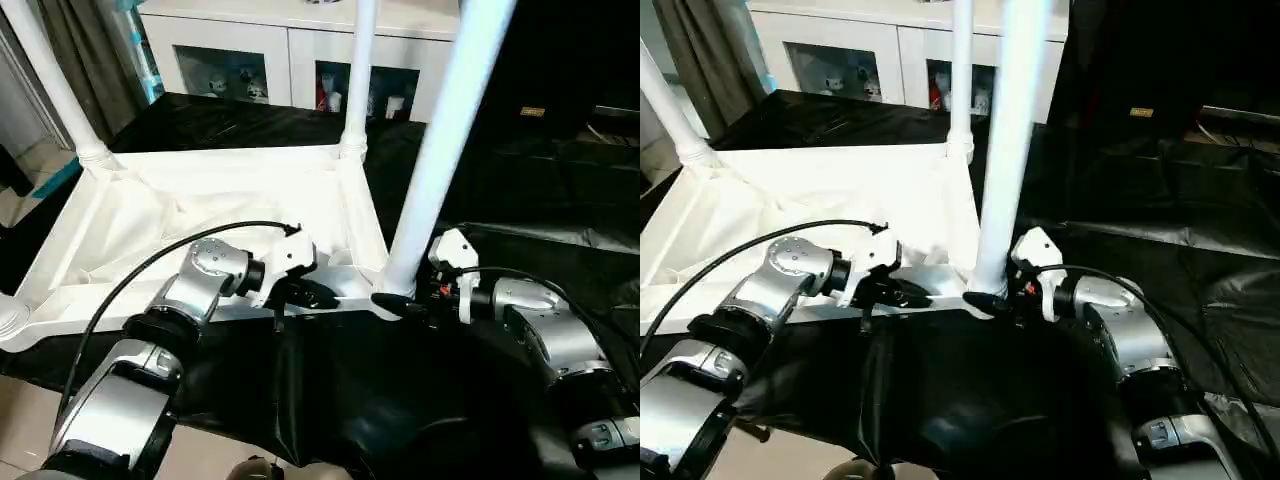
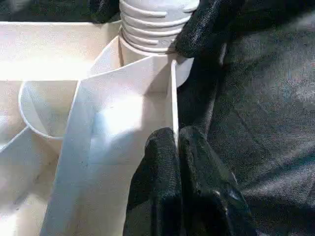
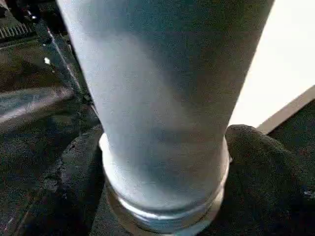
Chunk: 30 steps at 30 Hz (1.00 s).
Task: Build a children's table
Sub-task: Rotate leg to tighten
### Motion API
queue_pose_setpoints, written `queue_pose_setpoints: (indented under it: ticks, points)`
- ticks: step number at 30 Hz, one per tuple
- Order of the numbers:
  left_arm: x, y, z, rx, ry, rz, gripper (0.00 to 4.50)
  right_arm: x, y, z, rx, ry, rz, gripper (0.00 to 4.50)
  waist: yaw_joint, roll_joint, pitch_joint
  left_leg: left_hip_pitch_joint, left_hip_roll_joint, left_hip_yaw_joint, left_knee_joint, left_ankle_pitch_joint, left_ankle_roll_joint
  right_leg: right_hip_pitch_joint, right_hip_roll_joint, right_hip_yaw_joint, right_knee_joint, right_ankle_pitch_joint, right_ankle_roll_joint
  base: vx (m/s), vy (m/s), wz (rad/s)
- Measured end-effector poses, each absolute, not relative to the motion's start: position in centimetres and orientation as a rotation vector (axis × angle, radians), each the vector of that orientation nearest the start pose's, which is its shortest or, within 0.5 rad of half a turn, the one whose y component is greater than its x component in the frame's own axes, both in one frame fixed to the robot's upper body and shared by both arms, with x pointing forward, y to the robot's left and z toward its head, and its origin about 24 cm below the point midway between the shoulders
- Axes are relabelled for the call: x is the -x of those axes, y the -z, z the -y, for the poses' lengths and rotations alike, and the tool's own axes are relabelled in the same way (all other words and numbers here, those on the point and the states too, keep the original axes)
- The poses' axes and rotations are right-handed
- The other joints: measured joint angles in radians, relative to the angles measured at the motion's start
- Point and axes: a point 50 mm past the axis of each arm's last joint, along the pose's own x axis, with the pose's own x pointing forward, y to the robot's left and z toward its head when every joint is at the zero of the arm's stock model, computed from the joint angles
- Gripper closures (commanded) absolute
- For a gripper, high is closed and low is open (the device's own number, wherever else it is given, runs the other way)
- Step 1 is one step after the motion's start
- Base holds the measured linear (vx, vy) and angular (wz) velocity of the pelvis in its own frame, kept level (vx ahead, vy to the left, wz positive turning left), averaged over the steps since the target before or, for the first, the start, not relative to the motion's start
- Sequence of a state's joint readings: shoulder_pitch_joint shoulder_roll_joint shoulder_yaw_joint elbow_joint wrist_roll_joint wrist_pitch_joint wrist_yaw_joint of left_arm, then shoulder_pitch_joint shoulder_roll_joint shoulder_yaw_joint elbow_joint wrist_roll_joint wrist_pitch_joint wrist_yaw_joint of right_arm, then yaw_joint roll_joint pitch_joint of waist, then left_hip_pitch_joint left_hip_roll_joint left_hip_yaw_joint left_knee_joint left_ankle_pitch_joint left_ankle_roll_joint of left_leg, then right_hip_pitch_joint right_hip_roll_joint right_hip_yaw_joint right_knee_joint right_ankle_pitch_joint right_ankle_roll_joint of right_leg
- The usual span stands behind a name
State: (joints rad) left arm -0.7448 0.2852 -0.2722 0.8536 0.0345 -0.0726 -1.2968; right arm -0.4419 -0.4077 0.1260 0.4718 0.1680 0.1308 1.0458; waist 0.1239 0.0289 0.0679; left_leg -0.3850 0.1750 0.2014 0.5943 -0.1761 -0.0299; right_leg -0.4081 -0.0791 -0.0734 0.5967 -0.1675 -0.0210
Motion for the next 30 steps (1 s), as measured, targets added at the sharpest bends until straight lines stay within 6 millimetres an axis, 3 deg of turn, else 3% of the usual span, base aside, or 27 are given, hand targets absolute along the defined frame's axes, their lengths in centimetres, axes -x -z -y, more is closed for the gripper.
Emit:
queue_pose_setpoints:
  ticks: [8, 10, 17, 23, 28, 30]
  points:
    - [-33.2, -5.8, -11.3, -0.395, 1.453, -0.389, 4.5, -30.3, -5.0, 16.6, 0.127, -1.061, -0.308, 1.19, 0.002, 0.0, 0.0, 0.0, 0.0, 0.0, 0.0, 0.0, 0.0, 0.0, 0.0, 0.0, 0.0, 0.0, 0.0, 0.0, 0.0, 0.0]
    - [-33.2, -5.7, -11.1, -0.398, 1.441, -0.381, 4.5, -30.4, -4.8, 16.5, 0.126, -1.038, -0.306, 1.51, 0.002, 0.0, 0.0, 0.0, 0.0, 0.0, 0.001, 0.0, 0.0, 0.0, 0.0, 0.0, 0.0, 0.0, 0.0, 0.0, 0.0, 0.0]
    - [-34.5, -5.3, -8.2, -0.404, 1.237, -0.377, 4.5, -32.3, -3.5, 15.8, 0.044, -0.674, -0.295, 1.71, -0.014, -0.002, -0.002, 0.01, -0.001, 0.0, 0.003, 0.0, 0.0, 0.012, 0.0, 0.003, -0.003, -0.004, 0.006, 0.0, 0.0, 0.0]
    - [-35.1, -4.8, -5.0, -0.354, 1.066, -0.401, 4.5, -34.3, -3.2, 15.0, -0.041, -0.349, -0.312, 1.72, -0.028, -0.001, -0.001, 0.019, -0.003, 0.0, 0.003, 0.0, 0.0, 0.021, -0.002, 0.003, -0.006, -0.004, 0.007, 0.0, 0.0, 0.0]
    - [-35.2, -4.8, -4.4, -0.366, 1.046, -0.403, 4.5, -35.0, -3.2, 14.2, -0.033, -0.304, -0.313, 1.72, -0.038, 0.005, -0.003, 0.019, -0.003, -0.002, 0.001, 0.0, 0.0, 0.024, -0.002, 0.001, -0.013, -0.004, 0.007, 0.0, 0.0, 0.0]
    - [-35.3, -4.8, -4.4, -0.368, 1.045, -0.403, 4.5, -35.0, -3.1, 14.2, -0.034, -0.304, -0.311, 1.02, -0.038, 0.005, -0.003, 0.019, -0.003, -0.002, 0.001, 0.0, 0.0, 0.024, -0.002, 0.001, -0.015, -0.004, 0.007, 0.0, 0.0, 0.0]
